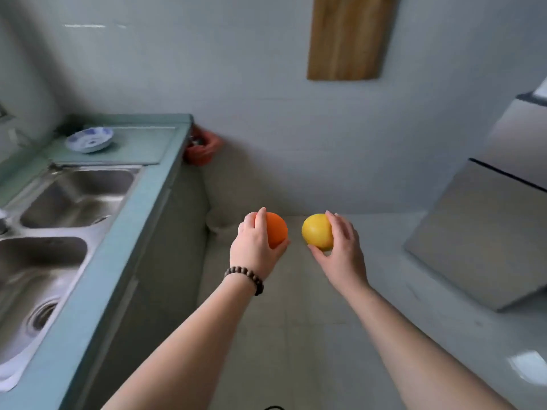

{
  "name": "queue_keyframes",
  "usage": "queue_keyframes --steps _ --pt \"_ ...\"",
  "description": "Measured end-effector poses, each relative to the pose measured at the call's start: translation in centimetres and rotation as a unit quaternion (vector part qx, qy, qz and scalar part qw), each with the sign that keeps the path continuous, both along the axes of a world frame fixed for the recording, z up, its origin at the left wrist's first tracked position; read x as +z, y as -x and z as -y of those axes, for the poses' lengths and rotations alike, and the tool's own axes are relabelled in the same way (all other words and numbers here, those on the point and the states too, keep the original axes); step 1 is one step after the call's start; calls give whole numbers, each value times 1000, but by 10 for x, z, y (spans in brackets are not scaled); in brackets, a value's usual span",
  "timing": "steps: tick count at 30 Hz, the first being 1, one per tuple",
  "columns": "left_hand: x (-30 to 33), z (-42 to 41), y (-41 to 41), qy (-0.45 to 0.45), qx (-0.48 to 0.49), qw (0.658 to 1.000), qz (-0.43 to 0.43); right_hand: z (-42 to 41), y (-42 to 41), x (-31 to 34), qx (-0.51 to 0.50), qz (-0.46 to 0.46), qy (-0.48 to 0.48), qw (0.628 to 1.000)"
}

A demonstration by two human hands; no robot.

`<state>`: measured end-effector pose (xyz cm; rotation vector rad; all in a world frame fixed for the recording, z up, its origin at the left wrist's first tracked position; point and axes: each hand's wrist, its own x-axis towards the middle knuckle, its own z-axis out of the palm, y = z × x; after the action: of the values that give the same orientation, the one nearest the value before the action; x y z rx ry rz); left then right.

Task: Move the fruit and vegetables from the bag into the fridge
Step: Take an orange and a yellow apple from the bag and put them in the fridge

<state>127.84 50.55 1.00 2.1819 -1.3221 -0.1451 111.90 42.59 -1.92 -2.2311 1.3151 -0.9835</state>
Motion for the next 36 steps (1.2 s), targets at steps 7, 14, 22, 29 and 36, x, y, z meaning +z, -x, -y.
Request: queue_keyframes --steps 7,14,22,29,36 --pt "4 122 116 4 -126 992 12 78 133 -9 -130 19 -7 991" --pt "2 210 204 -4 -235 972 21 123 218 -12 -240 48 -5 970" --pt "-10 313 277 0 -314 949 4 195 284 -17 -331 46 1 942" --pt "1 456 321 21 -380 925 -15 324 324 -1 -387 38 14 921" --pt "30 590 360 57 -422 904 -33 438 361 40 -461 64 33 884"
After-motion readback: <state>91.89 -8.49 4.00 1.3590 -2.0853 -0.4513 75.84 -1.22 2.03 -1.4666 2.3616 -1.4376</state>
